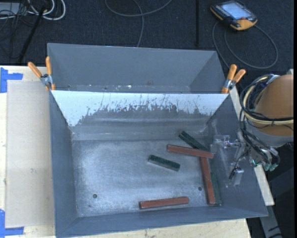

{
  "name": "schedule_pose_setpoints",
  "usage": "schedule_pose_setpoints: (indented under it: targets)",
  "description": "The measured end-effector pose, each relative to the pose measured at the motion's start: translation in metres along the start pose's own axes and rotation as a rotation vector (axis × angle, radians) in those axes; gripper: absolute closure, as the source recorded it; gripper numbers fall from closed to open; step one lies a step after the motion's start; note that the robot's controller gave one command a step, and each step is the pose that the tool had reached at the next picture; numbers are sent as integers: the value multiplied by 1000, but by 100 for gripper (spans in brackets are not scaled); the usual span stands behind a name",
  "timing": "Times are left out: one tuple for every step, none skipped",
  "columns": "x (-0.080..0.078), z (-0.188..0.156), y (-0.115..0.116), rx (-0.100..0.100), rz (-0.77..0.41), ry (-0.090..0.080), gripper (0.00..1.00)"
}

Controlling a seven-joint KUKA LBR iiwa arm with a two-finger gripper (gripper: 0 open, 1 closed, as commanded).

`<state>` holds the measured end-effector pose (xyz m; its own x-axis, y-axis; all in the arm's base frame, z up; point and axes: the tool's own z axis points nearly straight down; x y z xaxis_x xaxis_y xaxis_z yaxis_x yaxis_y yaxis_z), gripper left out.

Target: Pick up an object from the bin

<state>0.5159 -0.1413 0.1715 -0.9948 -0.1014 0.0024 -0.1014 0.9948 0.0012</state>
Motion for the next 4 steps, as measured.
schedule_pose_setpoints:
  targets:
    - [-48,40,9,4,-36,-10,0]
    - [-64,70,13,-1,49,-3,0]
    - [-63,88,13,-1,235,0,0]
    - [-66,91,12,1,200,0,0]
